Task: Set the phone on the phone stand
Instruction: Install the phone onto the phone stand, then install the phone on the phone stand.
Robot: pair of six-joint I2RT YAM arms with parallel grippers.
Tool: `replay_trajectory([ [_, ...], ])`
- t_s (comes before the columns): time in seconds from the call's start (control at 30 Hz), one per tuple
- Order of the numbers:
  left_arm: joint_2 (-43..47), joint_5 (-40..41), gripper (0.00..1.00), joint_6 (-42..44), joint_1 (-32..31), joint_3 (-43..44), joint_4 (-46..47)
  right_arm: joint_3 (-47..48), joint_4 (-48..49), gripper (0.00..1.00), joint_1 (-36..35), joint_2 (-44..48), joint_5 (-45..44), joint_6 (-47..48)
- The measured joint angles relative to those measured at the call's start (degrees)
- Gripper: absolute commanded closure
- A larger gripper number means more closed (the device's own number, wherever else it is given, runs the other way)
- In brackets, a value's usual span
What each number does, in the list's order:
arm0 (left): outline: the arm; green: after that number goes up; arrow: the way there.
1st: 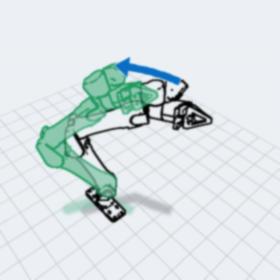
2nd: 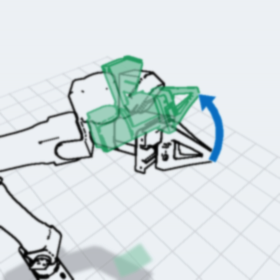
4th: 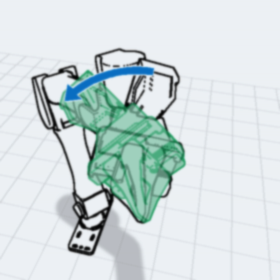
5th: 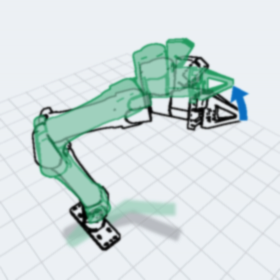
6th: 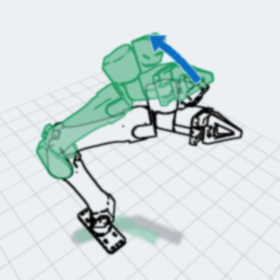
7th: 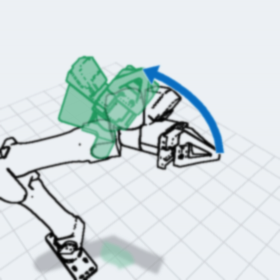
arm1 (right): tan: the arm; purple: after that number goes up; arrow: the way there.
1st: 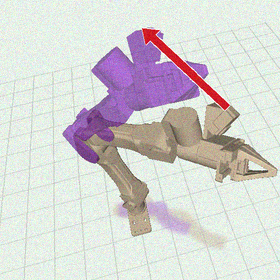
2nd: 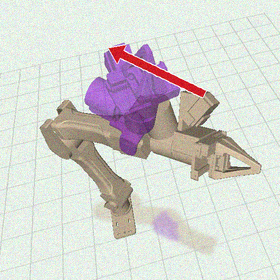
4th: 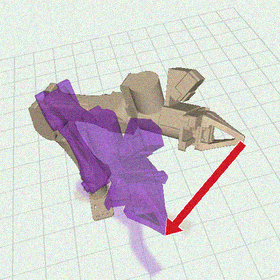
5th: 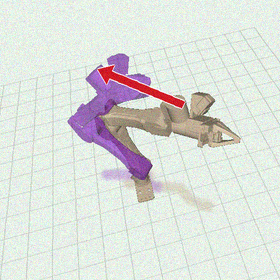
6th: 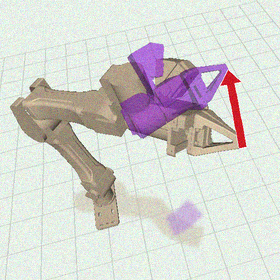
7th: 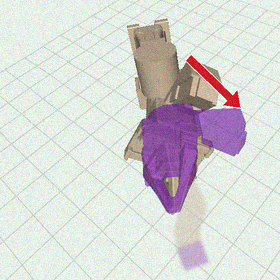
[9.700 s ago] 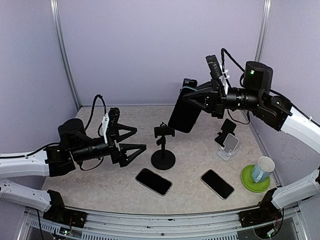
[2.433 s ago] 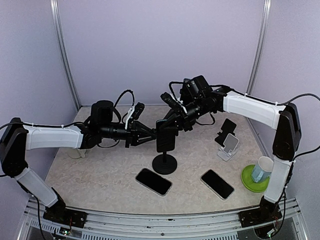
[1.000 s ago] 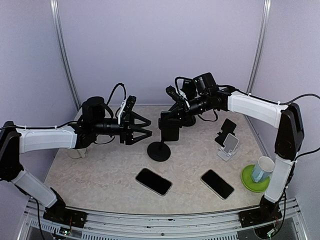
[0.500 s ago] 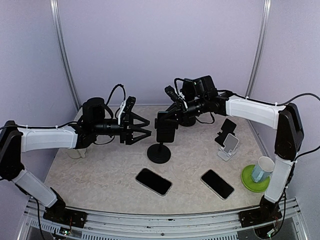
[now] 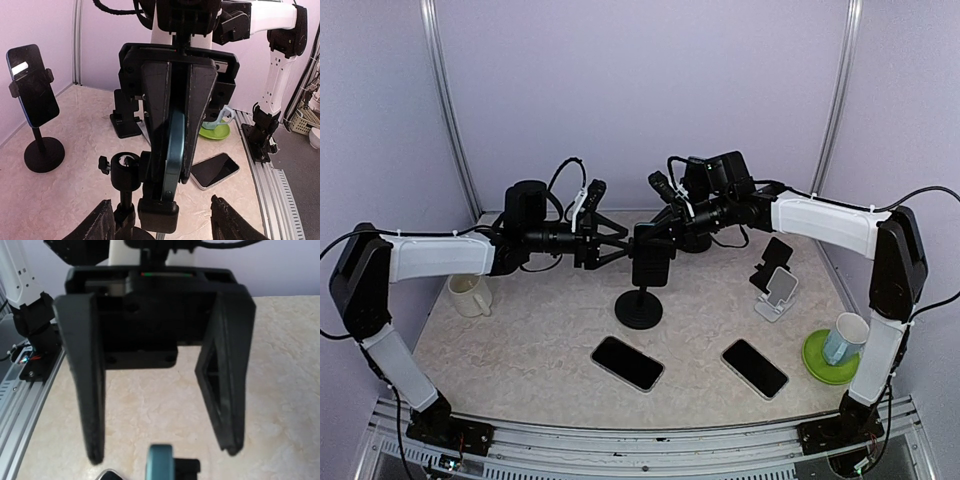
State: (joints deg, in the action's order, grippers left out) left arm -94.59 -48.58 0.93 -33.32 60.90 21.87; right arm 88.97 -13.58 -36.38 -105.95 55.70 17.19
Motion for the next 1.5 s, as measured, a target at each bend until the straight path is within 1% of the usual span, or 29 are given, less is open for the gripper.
replay_trajectory([
  [0.17, -1.5, -0.4, 0.40, 0.0, -0.2, 0.5, -0.5, 0.0, 0.0, 1.00, 0.0, 0.0, 0.0, -0.2],
  [0.3, -2.7, -0.5, 0.46, 0.0, -0.3, 0.5, -0.9, 0.0, 0.0, 1.00, 0.0, 0.0, 0.0, -0.2],
  [0.4, -2.9, -0.5, 0.52, 0.0, -0.9, 0.5, -1.0, 0.0, 0.0, 1.00, 0.0, 0.0, 0.0, -0.2],
  [0.57, -3.6, -0.4, 0.65, 0.0, -1.7, 1.5, -1.2, 0.0, 0.0, 1.00, 0.0, 0.0, 0.0, -0.3],
  [0.67, -4.3, -0.2, 0.77, 0.0, -1.8, 2.5, -1.4, 0.0, 0.0, 1.00, -0.1, 0.0, 0.0, -0.3],
  [0.77, -4.6, -0.1, 0.99, 0.2, -1.8, 2.6, -1.5, 0.0, -0.1, 1.00, -0.2, 0.0, 0.0, -0.5],
  [0.87, -4.6, -0.5, 1.00, 0.5, -1.8, 2.6, -1.4, 0.0, -0.3, 1.00, -0.2, 0.1, 0.0, -0.6],
  [0.93, -4.6, -0.5, 1.00, 0.5, -1.8, 2.6, -1.4, 0.0, -0.3, 0.94, -0.2, 0.2, 0.0, -0.7],
  [1.17, -4.6, -0.4, 1.00, 0.7, -2.3, 2.6, -1.6, 0.1, 0.5, 0.56, -0.3, 0.6, 1.0, -2.4],
  [1.27, -4.6, -0.3, 1.00, 0.9, -2.4, 2.6, -1.6, 0.1, 1.9, 0.42, -0.5, 1.4, 1.4, -4.1],
  [1.33, -4.6, -0.3, 1.00, 0.9, -2.4, 2.6, -1.6, 0.1, 3.0, 0.36, -0.6, 2.1, 1.3, -5.3],
  [1.5, -4.6, -0.3, 1.00, 0.9, -2.4, 2.5, -1.5, -0.4, 4.9, 0.25, -0.6, 4.3, 0.4, -8.0],
])
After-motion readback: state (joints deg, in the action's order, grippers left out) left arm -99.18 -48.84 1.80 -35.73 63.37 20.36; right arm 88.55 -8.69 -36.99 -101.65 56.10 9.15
